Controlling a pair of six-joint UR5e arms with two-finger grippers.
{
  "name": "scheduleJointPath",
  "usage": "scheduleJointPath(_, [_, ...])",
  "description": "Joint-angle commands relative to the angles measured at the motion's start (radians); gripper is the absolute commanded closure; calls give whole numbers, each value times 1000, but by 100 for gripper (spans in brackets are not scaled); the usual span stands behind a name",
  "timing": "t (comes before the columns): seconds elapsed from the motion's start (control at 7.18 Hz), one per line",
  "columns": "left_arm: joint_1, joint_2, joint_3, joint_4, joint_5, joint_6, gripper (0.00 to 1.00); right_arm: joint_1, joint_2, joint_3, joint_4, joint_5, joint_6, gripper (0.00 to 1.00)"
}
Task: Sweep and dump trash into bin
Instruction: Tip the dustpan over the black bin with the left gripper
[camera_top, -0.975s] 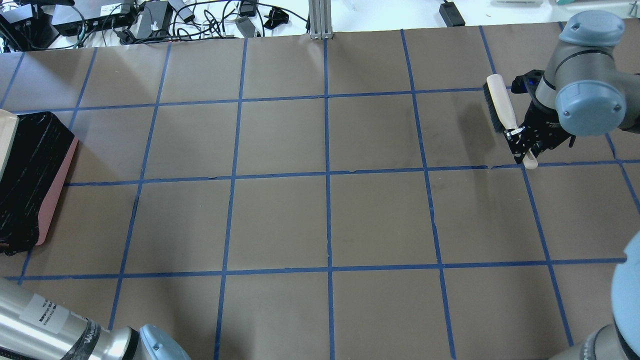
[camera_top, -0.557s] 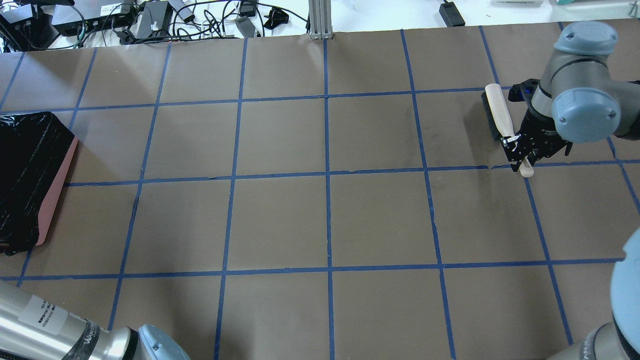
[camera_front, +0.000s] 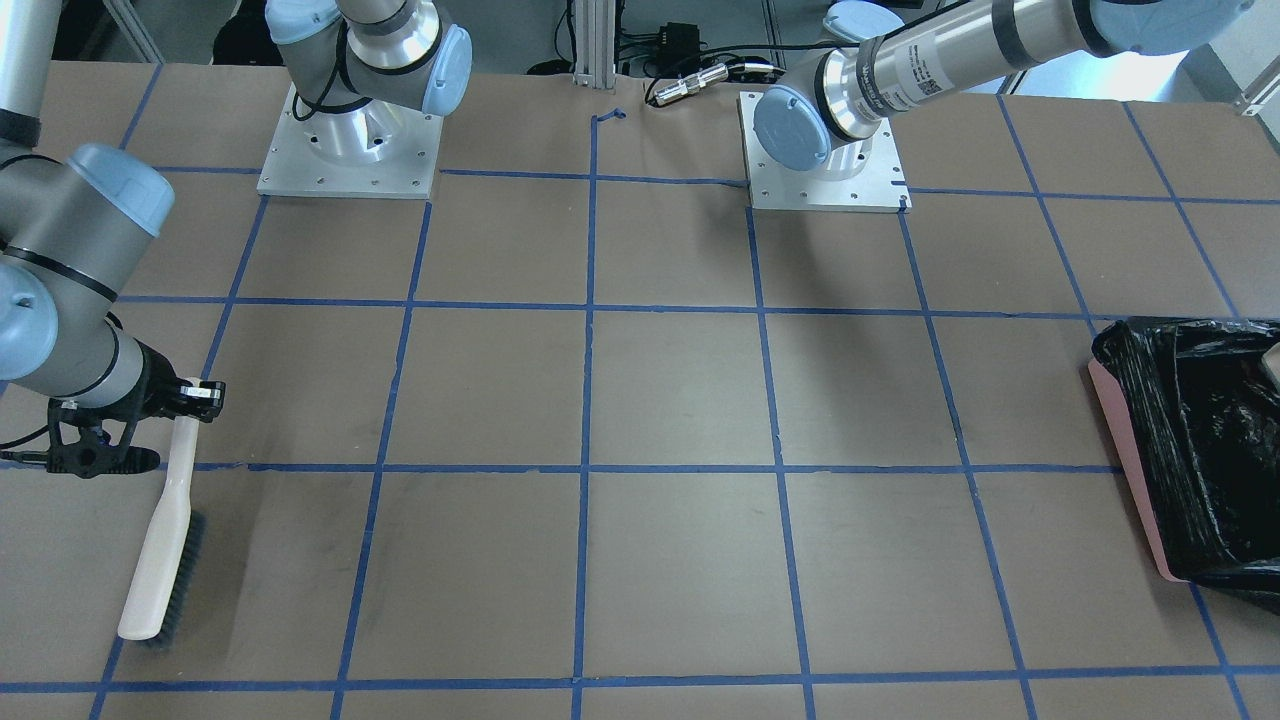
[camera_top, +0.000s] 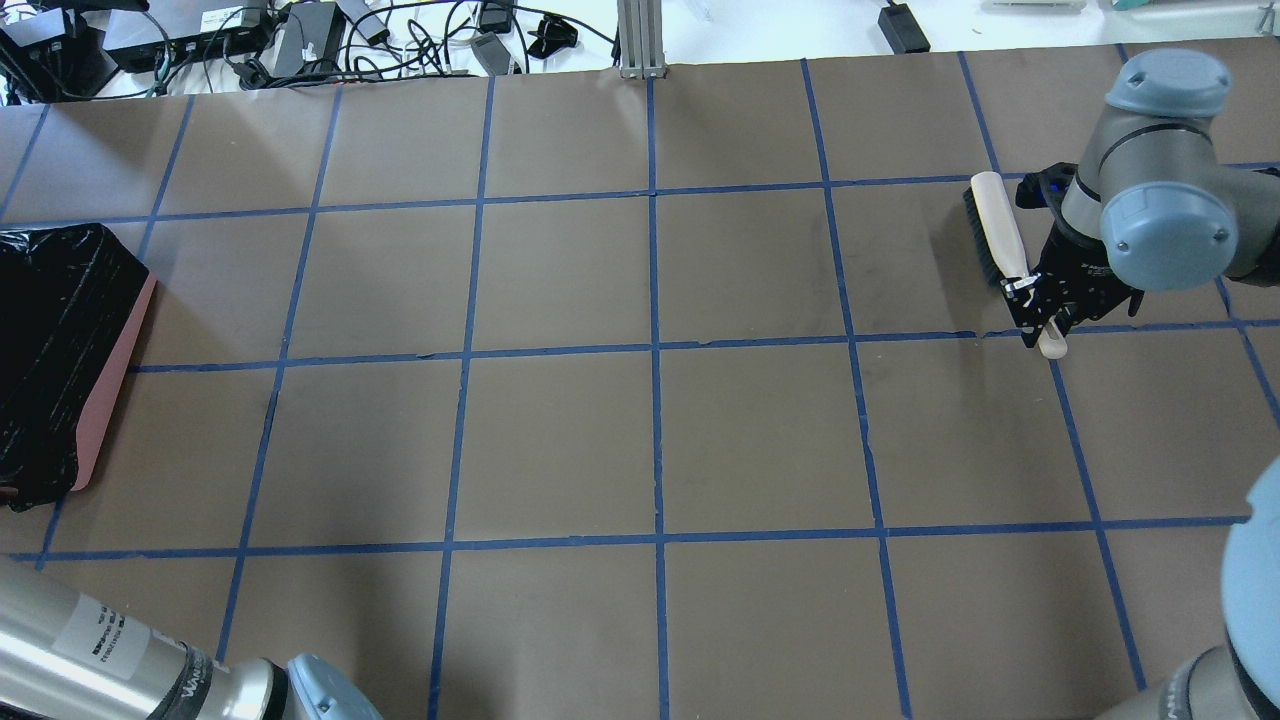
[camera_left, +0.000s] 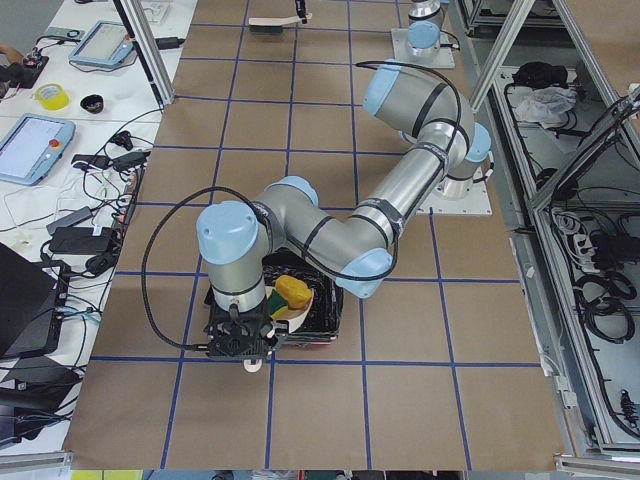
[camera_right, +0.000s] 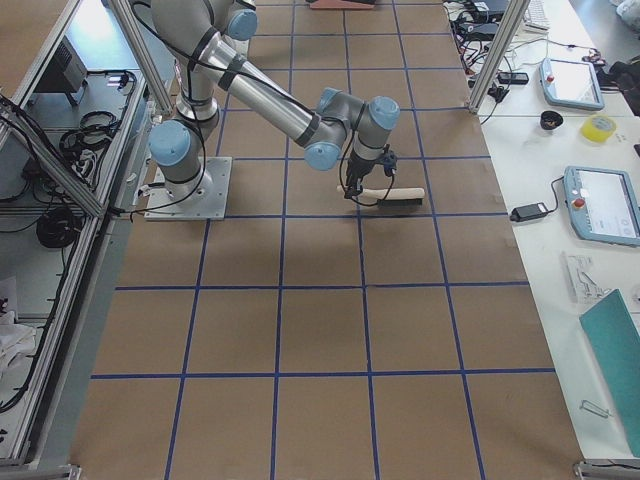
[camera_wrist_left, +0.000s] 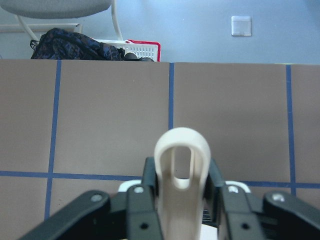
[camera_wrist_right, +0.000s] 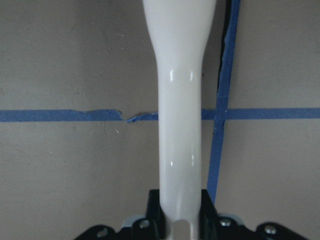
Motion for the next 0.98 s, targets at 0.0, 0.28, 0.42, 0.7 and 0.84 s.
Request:
scheduleJointPath(0.0, [-62,52,-87,94,166,-11,100,-1,0,-1,-3,9,-7,82])
scheduleJointPath(0.28, [-65,93,-303,450,225,123,100,-1,0,-1,-21,6,-27,68])
scheduleJointPath(0.42, [-65,116,-336,476,227,130,100,-1,0,-1,-24,7,-29,60])
scheduleJointPath(0.7, [-73,154,-345,470,270,111,100,-27,0,-1,-17,13,-36,31])
scheduleJointPath(0.84, [-96,171,-348,476,275,124,100,-41,1,-1,-21,53,-38,23])
